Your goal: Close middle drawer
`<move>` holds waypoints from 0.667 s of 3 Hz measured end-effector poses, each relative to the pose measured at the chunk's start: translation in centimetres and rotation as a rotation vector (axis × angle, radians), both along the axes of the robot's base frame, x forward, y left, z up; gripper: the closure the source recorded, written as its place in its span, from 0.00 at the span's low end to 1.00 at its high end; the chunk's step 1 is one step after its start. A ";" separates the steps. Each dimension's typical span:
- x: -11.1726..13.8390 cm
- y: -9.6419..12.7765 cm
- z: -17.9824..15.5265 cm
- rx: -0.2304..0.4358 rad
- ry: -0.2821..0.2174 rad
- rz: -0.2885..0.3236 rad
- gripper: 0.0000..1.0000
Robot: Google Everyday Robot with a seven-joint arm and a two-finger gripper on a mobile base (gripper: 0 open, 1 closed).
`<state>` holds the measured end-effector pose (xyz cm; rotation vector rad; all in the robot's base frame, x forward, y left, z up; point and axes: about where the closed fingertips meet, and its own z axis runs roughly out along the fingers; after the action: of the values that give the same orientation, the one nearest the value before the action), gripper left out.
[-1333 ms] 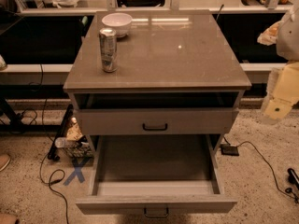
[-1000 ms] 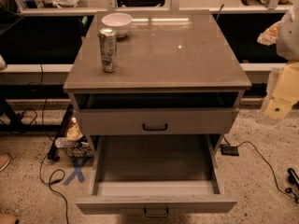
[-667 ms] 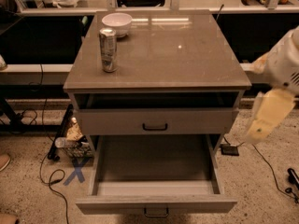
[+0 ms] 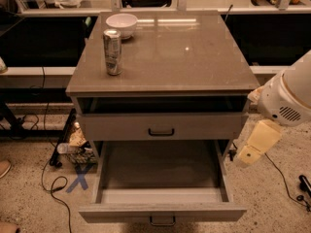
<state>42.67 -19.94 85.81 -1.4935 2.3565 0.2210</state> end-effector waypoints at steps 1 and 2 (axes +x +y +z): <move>-2.0 -0.7 -5.5 0.023 0.067 -0.115 0.00; -5.2 -1.4 -12.1 0.082 0.149 -0.250 0.00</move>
Offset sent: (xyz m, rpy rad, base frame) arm -0.0911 -0.0224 -0.2076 0.1568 0.2619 -0.4173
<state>37.52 -21.30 73.71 -1.1678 2.5884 0.3724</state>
